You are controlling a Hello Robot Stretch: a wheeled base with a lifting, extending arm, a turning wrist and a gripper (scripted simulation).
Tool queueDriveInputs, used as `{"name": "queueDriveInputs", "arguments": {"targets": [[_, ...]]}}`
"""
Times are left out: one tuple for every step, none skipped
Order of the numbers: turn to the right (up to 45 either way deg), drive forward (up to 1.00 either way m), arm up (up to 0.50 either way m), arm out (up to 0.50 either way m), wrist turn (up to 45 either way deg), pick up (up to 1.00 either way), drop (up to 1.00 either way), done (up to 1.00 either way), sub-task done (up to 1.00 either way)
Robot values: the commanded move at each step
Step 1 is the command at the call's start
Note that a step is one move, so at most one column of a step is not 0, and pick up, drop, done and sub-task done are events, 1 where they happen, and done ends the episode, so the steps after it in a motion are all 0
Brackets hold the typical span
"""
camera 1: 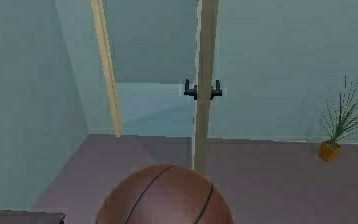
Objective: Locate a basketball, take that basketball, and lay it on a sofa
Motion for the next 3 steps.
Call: {"name": "queueDriveInputs", "arguments": {"targets": [[-6.0,0.00,0.00,0.00,0.0,0.00,0.00,0.00,0.00],[0.0,0.65,0.00,0.00,0.0,0.00,0.00,0.00,0.00],[-15.0,0.00,0.00,0.00,0.0,0.00,0.00,0.00,0.00]]}}
